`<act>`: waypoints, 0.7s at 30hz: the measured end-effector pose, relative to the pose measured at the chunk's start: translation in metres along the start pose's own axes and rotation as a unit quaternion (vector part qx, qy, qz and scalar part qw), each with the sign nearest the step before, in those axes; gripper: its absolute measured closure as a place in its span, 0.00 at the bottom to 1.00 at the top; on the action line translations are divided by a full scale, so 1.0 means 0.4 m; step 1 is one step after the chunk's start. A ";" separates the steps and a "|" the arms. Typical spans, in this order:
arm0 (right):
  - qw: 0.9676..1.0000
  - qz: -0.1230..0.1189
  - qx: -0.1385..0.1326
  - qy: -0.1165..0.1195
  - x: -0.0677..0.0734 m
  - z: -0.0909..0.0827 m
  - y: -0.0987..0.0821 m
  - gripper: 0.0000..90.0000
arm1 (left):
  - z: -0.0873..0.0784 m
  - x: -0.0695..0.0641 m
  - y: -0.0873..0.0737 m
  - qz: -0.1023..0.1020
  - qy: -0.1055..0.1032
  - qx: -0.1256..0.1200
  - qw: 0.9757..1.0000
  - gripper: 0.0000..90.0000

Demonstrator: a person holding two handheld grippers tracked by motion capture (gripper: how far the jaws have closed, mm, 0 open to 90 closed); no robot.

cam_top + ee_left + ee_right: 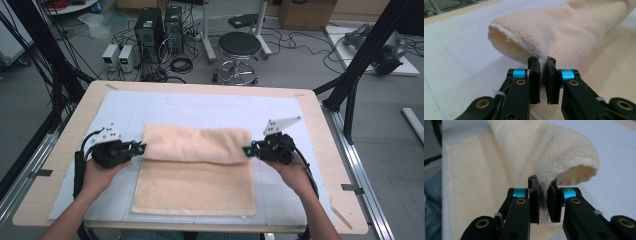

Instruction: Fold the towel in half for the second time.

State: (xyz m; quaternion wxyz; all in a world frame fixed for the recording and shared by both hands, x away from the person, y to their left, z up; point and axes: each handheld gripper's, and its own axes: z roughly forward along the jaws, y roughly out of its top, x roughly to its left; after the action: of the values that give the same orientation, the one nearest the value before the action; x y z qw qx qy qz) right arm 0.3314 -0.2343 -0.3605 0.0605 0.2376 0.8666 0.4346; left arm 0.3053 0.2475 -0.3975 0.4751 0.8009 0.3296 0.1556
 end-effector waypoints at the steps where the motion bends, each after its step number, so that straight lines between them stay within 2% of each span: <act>1: 1.000 -0.002 0.009 0.003 0.015 0.007 -0.021 0.91 | 0.000 -0.010 -0.023 -0.001 -0.006 0.011 1.000 0.92; 3: 0.999 0.002 0.032 0.007 0.037 0.023 -0.061 0.89 | 0.003 -0.023 -0.051 -0.005 -0.016 0.022 1.000 0.91; 6: 0.998 0.018 0.053 -0.004 0.042 0.037 -0.114 0.76 | 0.005 -0.028 -0.079 -0.013 -0.024 0.039 0.999 0.87; 8: 0.998 0.028 0.055 -0.019 0.036 0.027 -0.131 0.69 | 0.000 -0.025 -0.079 -0.015 -0.023 0.043 0.999 0.81; 10: 0.998 0.040 0.045 -0.033 0.023 0.007 -0.138 0.60 | -0.008 -0.019 -0.073 -0.011 -0.021 0.049 0.999 0.72; 12: 0.998 0.049 0.029 -0.039 0.010 -0.016 -0.138 0.54 | -0.017 -0.015 -0.065 -0.008 -0.018 0.046 0.999 0.65; 16: 0.997 0.047 0.011 -0.055 -0.009 -0.037 -0.109 0.48 | -0.025 -0.002 -0.032 -0.008 -0.008 0.031 0.999 0.51; 18: 0.997 0.045 0.007 -0.059 -0.017 -0.034 -0.092 0.48 | -0.018 0.008 -0.012 -0.005 -0.004 0.027 1.000 0.49; 21: 0.998 0.042 0.010 -0.051 -0.036 -0.010 -0.069 0.46 | 0.003 0.028 0.011 -0.012 -0.005 0.030 0.999 0.44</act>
State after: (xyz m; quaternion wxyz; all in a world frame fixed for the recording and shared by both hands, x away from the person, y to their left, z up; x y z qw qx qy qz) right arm 0.3329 -0.2582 -0.3810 0.0843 0.2960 0.8562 0.4150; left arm 0.3160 0.2530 -0.3951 0.4543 0.8116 0.3412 0.1361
